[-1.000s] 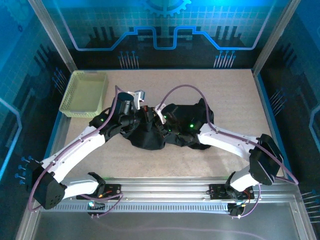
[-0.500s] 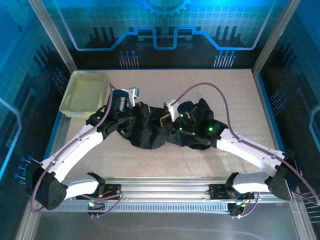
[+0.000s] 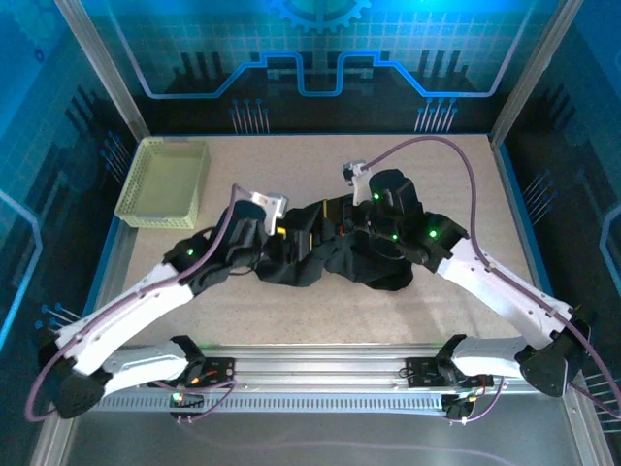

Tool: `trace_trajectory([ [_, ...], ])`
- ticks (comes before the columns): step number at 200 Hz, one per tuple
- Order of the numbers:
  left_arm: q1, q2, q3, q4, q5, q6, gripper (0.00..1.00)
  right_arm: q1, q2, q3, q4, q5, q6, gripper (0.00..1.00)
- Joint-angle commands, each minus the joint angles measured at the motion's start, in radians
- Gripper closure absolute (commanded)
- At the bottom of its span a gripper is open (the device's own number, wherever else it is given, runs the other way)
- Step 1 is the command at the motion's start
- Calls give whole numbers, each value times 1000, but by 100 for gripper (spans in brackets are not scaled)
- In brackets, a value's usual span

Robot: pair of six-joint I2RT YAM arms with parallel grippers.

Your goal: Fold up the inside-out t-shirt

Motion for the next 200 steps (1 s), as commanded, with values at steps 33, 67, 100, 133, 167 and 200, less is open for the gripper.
trace_trajectory([
  [33, -137, 40, -20, 74, -202, 129, 25, 19, 26, 84, -57, -31, 49, 100],
  [67, -154, 152, 37, 112, -251, 118, 25, 42, 26, 88, -58, -27, 54, 100],
  [100, -153, 176, 30, 208, -265, 75, 33, 56, 29, 65, -32, -25, 84, 100],
  [133, -153, 185, 27, 233, -336, 37, 49, 63, 36, 54, -29, -15, 97, 100],
  [167, -149, 178, 19, 238, -338, 20, 70, 65, 44, 44, -58, 47, 137, 100],
  [200, -140, 162, 1, 245, -314, 4, 95, 53, 50, 39, -67, 73, 160, 100],
])
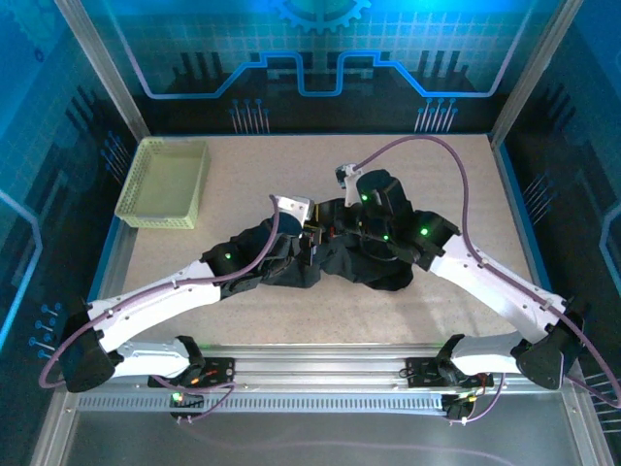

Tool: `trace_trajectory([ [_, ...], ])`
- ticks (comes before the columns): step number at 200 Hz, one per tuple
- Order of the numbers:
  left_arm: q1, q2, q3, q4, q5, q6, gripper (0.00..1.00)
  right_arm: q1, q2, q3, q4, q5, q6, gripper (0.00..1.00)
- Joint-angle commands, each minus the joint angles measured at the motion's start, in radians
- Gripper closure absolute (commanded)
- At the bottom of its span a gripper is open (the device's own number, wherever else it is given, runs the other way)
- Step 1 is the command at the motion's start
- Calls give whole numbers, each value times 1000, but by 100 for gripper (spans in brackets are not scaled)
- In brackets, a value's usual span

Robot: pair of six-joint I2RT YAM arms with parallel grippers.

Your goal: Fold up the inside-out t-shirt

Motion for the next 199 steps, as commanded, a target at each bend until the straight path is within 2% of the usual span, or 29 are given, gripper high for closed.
trace_trajectory([
  [1, 8, -15, 4, 34, -4, -18, 95, -2, 10, -6, -11, 43, 37, 100],
  [8, 8, -23, 1, 40, 11, -18, 100, -7, 17, 2, -28, 54, 38, 100],
  [49, 11, -67, 20, 40, 133, -26, 100, -48, 78, 33, -66, 79, -65, 100],
  [63, 34, -95, 29, 43, 194, -51, 100, -52, 83, 26, -77, 113, -133, 74],
  [72, 59, -111, 34, 36, 222, -76, 100, -53, 64, -4, -63, 127, -169, 62],
  [84, 107, -132, 33, 32, 269, -107, 100, -50, 18, -66, -21, 129, -207, 51],
  [102, 177, -148, 30, 31, 336, -141, 100, -45, -60, -154, 32, 96, -252, 44],
  [122, 221, -150, 37, 26, 376, -157, 100, -6, -130, -235, 86, 59, -301, 42],
  [145, 235, -149, 56, 13, 383, -154, 100, 86, -162, -297, 134, 74, -340, 45],
  [176, 241, -150, 75, 15, 397, -156, 100, 130, -93, -294, 168, 91, -323, 58],
  [199, 242, -152, 80, 12, 404, -159, 100, 140, -37, -260, 209, 92, -338, 59],
])
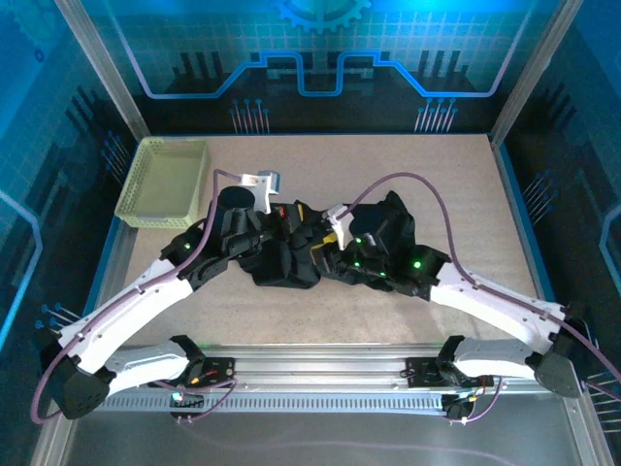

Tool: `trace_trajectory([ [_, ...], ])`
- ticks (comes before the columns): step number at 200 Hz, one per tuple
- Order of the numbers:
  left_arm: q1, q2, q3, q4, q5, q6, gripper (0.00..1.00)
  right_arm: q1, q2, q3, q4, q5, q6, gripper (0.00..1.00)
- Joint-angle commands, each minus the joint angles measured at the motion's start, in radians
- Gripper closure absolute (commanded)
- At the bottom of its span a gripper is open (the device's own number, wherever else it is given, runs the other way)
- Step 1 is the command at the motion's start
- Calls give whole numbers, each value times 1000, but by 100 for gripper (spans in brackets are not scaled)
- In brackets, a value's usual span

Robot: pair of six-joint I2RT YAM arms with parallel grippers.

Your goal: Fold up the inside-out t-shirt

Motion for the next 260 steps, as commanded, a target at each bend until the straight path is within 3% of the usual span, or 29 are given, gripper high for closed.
trace_trajectory([
  [1, 9, -16, 37, 7, 37, -17, 100, 16, 48, 35, 77, 8, -27, 59],
  [90, 14, -31, 35, -5, 42, -20, 100, -18, 142, 114, 126, 49, -36, 70],
  [130, 30, -31, 34, 0, 72, -34, 100, -54, 166, 100, 192, -96, -32, 69],
  [173, 55, -36, 31, -4, 92, -52, 100, -67, 182, 112, 193, -105, -21, 100],
  [260, 149, 6, 55, -84, 94, -73, 100, -78, 20, 65, 126, -149, -2, 100],
])
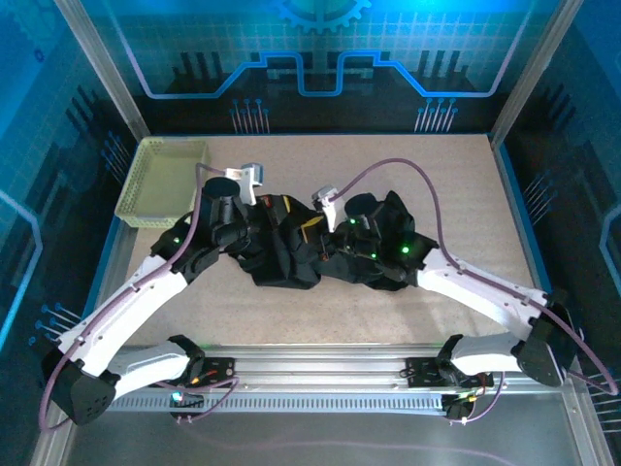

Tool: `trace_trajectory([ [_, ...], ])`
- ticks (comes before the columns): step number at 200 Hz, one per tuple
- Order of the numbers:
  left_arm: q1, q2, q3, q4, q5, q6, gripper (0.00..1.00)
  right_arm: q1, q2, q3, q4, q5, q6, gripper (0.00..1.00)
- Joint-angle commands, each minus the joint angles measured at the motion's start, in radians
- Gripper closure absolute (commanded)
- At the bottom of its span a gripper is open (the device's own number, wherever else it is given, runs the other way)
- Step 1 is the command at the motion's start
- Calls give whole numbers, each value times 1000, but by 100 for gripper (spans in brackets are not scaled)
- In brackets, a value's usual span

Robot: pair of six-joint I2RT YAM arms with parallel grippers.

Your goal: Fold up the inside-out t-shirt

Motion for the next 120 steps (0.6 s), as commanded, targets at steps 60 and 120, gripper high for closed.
trace_trajectory([
  [60, 54, 69, 91, -107, 9, 16, 100, -31, -144, 81, -171, -7, 24, 100],
  [120, 62, 34, 57, -55, 92, 37, 100, 29, -7, 124, -272, 62, -9, 69],
])
